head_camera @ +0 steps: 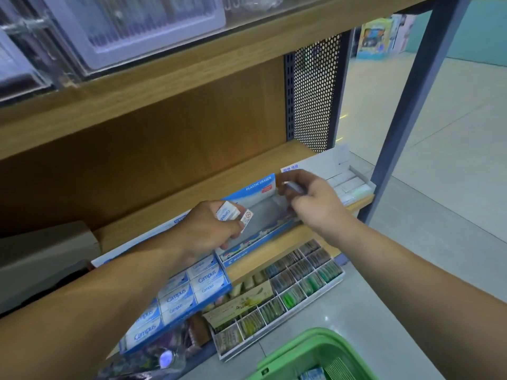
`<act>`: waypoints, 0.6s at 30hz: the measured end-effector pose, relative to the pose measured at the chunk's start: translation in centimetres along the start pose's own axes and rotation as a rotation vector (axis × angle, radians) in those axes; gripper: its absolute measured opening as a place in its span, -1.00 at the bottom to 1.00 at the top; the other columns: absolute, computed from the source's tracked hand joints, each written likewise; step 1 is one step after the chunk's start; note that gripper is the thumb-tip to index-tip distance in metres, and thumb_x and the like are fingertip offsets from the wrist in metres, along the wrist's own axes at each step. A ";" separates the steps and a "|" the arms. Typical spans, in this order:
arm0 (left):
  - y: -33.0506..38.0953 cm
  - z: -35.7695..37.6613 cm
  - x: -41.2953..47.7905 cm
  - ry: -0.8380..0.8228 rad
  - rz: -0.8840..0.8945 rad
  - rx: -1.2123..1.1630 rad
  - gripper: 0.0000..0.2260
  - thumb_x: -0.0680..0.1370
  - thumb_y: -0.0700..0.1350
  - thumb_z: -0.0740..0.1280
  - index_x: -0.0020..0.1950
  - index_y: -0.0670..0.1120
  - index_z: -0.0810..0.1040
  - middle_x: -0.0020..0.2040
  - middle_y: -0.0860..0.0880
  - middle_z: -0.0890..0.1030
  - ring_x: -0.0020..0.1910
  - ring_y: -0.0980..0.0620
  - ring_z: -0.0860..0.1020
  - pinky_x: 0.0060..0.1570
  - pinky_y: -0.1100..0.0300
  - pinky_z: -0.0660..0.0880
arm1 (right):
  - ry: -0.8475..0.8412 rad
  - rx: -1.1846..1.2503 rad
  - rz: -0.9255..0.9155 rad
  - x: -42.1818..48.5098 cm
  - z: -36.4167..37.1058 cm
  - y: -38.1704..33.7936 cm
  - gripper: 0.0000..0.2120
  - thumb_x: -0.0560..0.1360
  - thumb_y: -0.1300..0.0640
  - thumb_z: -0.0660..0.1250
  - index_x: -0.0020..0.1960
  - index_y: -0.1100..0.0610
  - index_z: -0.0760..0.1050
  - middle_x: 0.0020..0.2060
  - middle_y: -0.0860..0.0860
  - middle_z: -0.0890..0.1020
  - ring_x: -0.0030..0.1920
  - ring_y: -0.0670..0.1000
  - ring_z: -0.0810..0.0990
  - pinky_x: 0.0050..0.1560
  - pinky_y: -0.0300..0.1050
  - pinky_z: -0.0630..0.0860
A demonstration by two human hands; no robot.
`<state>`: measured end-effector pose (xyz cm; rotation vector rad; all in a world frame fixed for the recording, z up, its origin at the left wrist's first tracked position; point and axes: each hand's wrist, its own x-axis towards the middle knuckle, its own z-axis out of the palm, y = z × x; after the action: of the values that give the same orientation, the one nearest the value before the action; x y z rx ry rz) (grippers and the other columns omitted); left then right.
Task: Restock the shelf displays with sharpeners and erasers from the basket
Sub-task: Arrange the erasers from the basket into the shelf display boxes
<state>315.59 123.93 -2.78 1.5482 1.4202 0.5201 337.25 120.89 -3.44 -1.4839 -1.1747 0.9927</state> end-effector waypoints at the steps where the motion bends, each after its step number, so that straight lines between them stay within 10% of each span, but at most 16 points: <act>1: 0.4 0.3 0.4 -0.001 0.019 0.047 -0.87 0.57 -0.23 0.42 0.06 -0.03 0.69 -0.28 0.01 0.64 -0.33 0.10 0.55 -0.35 0.22 0.50 | 0.065 0.001 0.005 0.1 -0.8 -0.1 -0.75 0.63 0.26 0.27 0.07 -0.07 0.59 0.06 0.05 0.67 -0.15 0.02 0.58 -0.08 -0.07 0.58; 5: 1.9 2.2 1.8 0.036 0.164 0.260 -0.96 0.56 -0.12 0.46 -0.04 -0.08 0.66 -0.32 0.09 0.63 -0.42 0.18 0.53 -0.31 0.20 0.48 | 0.163 0.040 0.081 -0.2 -2.7 1.7 -0.76 0.58 0.26 0.26 0.02 -0.05 0.59 0.03 0.04 0.69 -0.24 0.00 0.53 -0.30 -0.22 0.37; 10: 2.5 6.2 3.0 0.149 0.222 0.400 -0.82 0.55 -0.10 0.46 0.13 -0.10 0.65 0.04 -0.07 0.67 0.02 -0.10 0.64 -0.03 0.12 0.54 | 0.107 0.065 0.095 -1.5 -2.9 3.8 -0.78 0.57 0.24 0.28 0.03 -0.06 0.61 -0.01 0.02 0.69 -0.20 -0.02 0.56 -0.18 -0.16 0.48; 18: 1.6 6.3 3.3 0.210 0.131 0.140 -0.95 0.53 -0.16 0.50 -0.06 -0.05 0.65 -0.23 -0.10 0.67 -0.40 0.04 0.52 -0.40 0.19 0.48 | 0.135 0.080 0.080 -1.3 -3.1 4.2 -0.81 0.60 0.20 0.30 0.09 -0.06 0.58 -0.01 0.04 0.69 -0.32 -0.02 0.54 -0.22 -0.13 0.54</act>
<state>322.32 125.01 -5.29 1.7479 1.5470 0.6919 340.75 118.68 -6.88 -1.5192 -0.9762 0.9661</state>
